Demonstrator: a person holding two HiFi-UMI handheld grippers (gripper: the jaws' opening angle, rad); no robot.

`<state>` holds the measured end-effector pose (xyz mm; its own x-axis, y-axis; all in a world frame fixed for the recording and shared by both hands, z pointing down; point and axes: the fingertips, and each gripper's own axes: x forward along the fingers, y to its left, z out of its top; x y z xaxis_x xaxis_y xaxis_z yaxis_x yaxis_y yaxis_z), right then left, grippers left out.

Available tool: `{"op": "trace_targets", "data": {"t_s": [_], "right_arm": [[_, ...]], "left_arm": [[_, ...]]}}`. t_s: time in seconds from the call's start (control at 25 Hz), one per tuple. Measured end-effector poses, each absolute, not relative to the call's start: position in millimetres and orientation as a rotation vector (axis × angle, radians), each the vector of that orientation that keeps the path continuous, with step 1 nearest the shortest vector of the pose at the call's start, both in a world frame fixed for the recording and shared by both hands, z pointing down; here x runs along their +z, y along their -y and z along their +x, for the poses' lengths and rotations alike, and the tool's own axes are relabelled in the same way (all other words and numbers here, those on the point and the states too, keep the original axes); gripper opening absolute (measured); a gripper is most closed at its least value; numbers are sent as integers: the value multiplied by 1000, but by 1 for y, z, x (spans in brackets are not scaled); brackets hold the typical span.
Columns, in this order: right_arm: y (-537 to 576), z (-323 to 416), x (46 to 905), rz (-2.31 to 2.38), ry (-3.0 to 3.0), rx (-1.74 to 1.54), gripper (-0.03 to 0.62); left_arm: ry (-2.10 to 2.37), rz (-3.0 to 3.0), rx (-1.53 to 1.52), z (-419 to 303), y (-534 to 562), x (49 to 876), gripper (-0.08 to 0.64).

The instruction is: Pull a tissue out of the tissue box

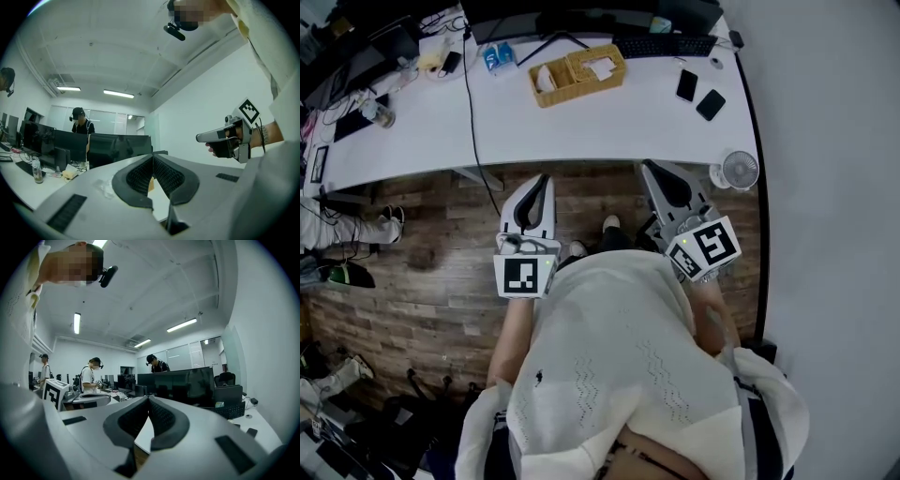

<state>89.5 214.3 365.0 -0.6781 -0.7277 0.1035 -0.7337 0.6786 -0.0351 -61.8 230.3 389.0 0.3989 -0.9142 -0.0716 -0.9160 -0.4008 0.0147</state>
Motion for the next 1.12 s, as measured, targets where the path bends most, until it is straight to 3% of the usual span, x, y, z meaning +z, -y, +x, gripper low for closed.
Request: {"op": "trace_targets", "data": {"t_s": [0.4, 0.56, 1.12], "right_arm": [[-177, 88, 369, 1238, 2775, 60, 2], [-155, 85, 375, 1212, 2776, 83, 49], [-36, 79, 387, 1202, 2739, 98, 72]], "left_arm": [[-1661, -2617, 101, -56, -199, 391, 14], [-1691, -2602, 93, -56, -176, 392, 14], [-1739, -2563, -37, -73, -79, 399, 14]]}}
